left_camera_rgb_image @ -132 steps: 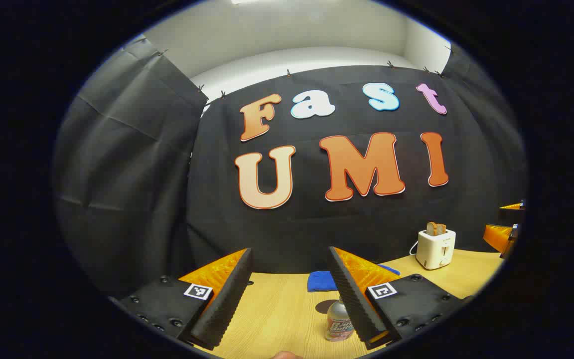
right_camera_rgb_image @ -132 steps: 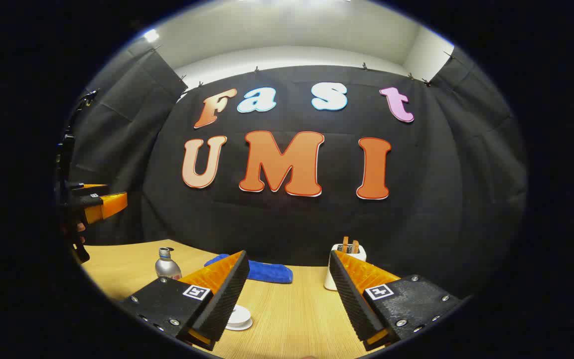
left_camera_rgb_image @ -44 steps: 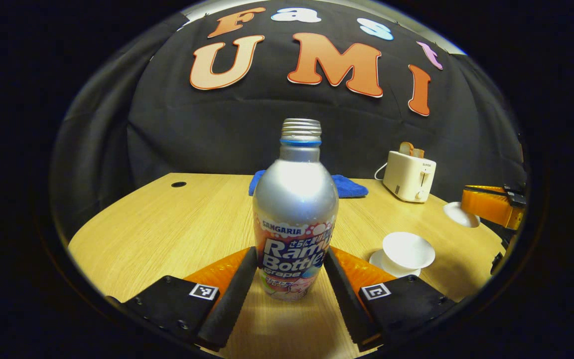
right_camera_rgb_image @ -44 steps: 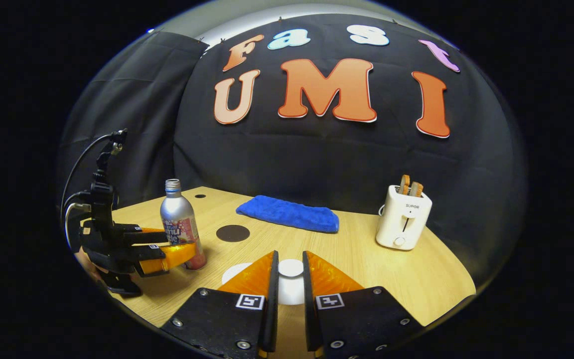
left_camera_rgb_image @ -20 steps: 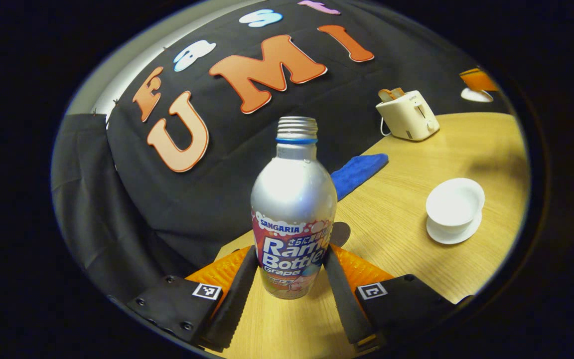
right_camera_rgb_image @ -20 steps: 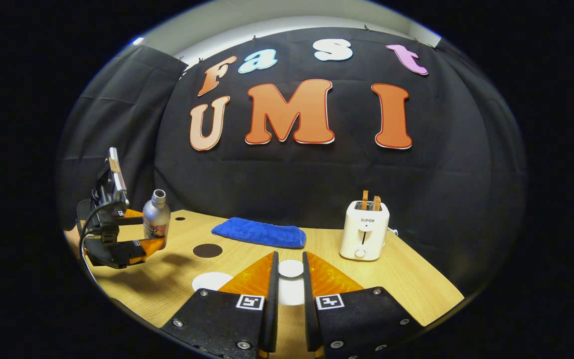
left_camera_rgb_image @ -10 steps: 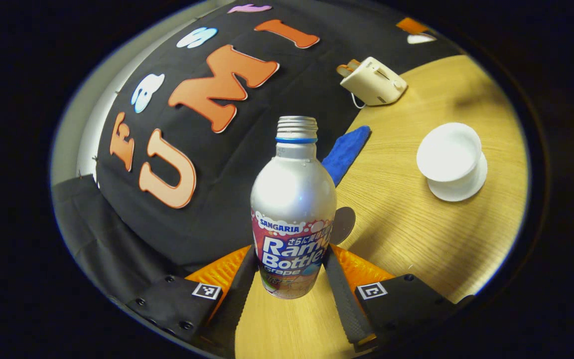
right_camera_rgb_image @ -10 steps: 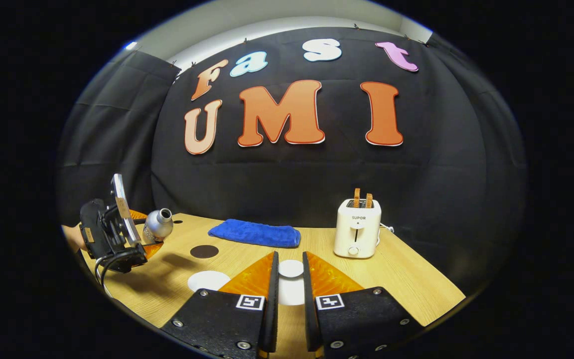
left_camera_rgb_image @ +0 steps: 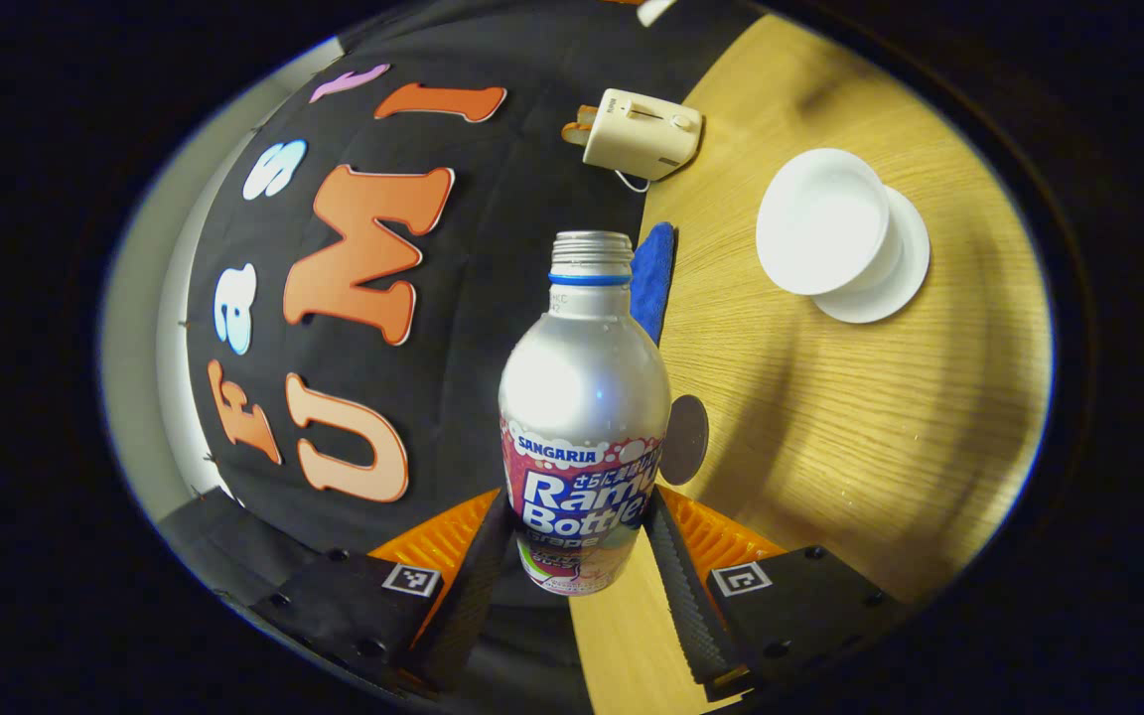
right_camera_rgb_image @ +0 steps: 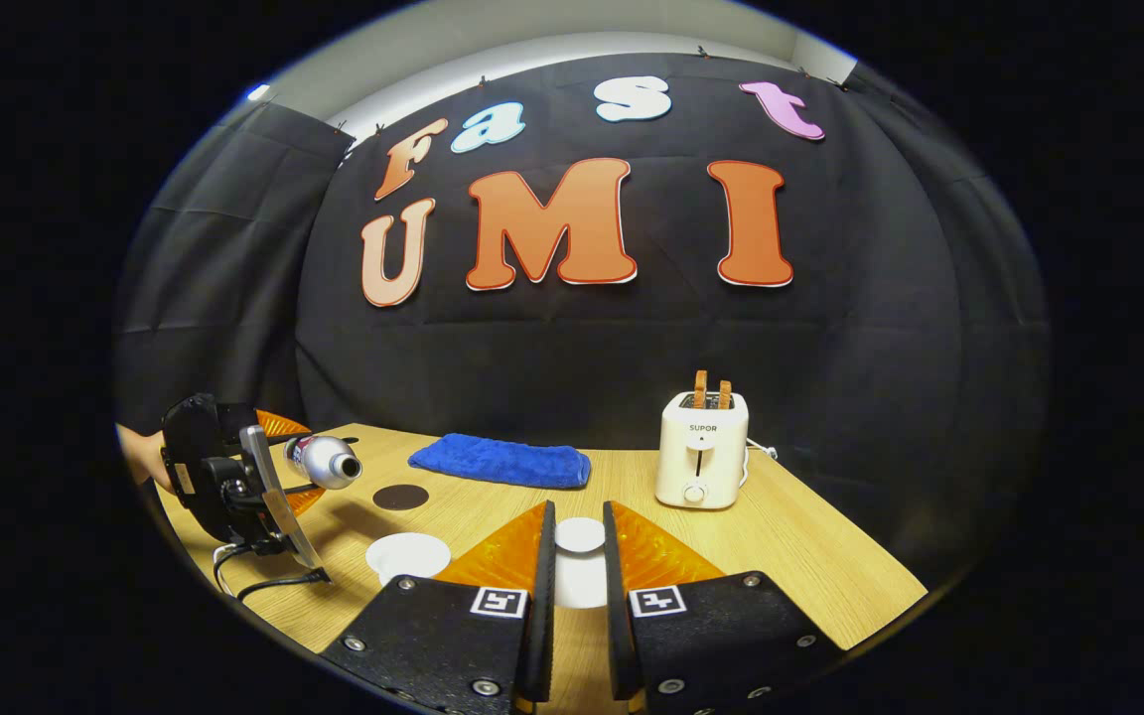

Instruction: Open the teacup lid with one hand, grasp the water bottle and pour water into the teacup with the other hand; after pouring, place the water bottle on the coaster and then close the teacup lid.

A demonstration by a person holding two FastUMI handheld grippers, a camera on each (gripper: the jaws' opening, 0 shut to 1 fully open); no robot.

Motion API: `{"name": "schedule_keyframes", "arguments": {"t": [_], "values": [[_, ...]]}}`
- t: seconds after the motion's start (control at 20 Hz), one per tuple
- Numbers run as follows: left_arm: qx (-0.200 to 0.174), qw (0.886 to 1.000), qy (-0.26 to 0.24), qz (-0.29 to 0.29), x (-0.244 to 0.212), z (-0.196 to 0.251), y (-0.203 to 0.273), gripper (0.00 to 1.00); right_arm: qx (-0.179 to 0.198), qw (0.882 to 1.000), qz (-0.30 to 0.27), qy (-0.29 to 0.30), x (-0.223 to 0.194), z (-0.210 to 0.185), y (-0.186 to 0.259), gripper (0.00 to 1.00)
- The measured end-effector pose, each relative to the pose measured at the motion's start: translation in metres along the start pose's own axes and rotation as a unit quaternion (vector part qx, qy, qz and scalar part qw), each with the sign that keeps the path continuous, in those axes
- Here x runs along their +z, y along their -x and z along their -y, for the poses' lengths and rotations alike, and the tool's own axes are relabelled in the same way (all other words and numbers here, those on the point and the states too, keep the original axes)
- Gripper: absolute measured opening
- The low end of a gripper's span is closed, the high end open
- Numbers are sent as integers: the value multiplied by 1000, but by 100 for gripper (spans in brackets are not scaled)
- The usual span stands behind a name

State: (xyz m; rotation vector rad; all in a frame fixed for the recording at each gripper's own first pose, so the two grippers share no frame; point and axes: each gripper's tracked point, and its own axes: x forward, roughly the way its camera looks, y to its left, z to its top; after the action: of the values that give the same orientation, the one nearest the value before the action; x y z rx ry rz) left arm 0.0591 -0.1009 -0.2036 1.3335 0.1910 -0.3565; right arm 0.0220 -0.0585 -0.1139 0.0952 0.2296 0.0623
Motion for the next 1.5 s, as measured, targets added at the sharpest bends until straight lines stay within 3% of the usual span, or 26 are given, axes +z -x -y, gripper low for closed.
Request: {"name": "schedule_keyframes", "arguments": {"t": [0.3,0.35,0.4,0.65,1.1,1.5], "values": [[12,997,-71,18,8,-16,6,87,-8,1000,1,-4,-1,2,3,23],[16,996,-86,23,10,-18,6,81,-5,1000,2,-5,-1,1,3,23],[19,994,-100,26,14,-21,6,87,-4,1000,4,-5,-1,0,3,23],[31,983,-174,43,29,-32,6,87,0,1000,7,-5,0,-2,8,23],[37,967,-249,50,42,-41,0,82,5,1000,2,1,-4,-5,13,23],[45,958,-279,46,46,-48,-1,82,8,1000,6,10,-4,-8,18,23]]}}
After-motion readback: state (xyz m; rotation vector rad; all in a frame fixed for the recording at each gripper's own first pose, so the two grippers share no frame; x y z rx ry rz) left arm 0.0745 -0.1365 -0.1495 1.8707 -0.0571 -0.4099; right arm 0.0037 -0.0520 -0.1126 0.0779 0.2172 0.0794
